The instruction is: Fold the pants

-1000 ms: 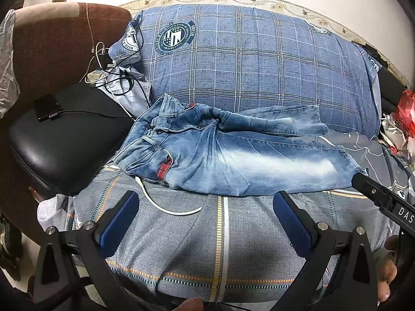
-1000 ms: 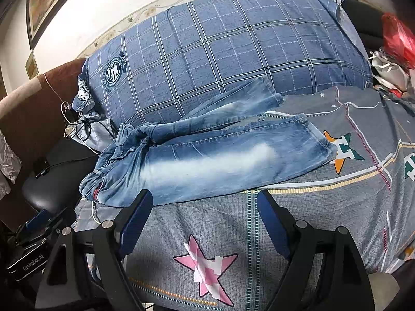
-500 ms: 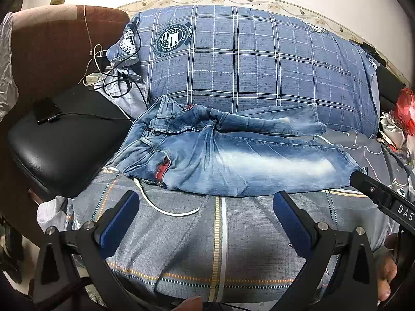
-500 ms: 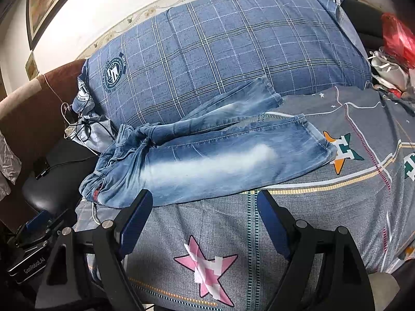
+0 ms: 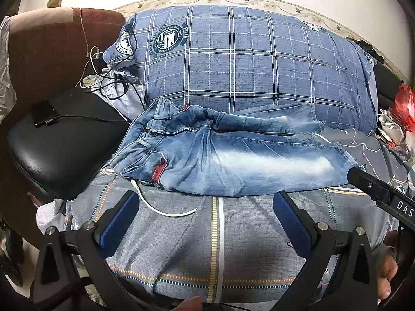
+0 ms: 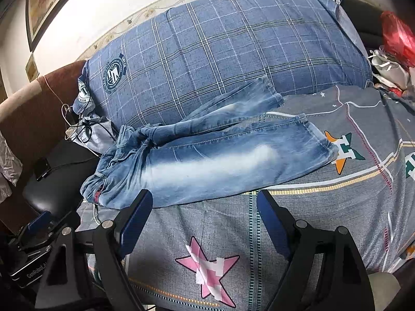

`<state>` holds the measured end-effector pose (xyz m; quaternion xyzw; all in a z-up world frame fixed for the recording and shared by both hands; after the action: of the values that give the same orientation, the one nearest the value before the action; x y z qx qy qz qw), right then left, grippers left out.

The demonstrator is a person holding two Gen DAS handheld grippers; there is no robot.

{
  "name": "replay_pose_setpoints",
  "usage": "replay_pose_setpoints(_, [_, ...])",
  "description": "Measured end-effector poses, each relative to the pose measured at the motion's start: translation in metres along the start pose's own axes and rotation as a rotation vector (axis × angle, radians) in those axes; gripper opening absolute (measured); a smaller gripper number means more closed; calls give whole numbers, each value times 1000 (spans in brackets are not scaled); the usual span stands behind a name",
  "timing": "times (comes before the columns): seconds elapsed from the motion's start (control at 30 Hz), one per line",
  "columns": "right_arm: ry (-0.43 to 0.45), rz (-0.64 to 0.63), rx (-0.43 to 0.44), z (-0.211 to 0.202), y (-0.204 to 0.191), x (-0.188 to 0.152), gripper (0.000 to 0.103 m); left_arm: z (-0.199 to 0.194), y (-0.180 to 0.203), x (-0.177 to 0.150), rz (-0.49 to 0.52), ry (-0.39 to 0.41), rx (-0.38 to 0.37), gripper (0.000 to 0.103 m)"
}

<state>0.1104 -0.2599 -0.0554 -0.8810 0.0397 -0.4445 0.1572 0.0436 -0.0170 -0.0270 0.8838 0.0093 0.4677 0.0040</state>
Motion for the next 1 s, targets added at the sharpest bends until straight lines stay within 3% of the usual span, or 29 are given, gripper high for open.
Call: replay_pose_setpoints(1.0, [9, 8, -2, -1, 2, 1, 83, 0, -1, -1, -2, 0, 0, 103])
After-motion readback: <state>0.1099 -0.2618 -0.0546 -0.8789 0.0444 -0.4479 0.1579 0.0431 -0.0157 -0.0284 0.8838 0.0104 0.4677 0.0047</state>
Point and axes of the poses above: each gripper's, at about its wrist camera, not at the fingertips, and z roughly the way its jaws point, y to its right, x to its top, the point moved 5 cm from there along z, roughly the way its jaws point, and after that the axes turned 1 degree about z, right-handed, at the moved point
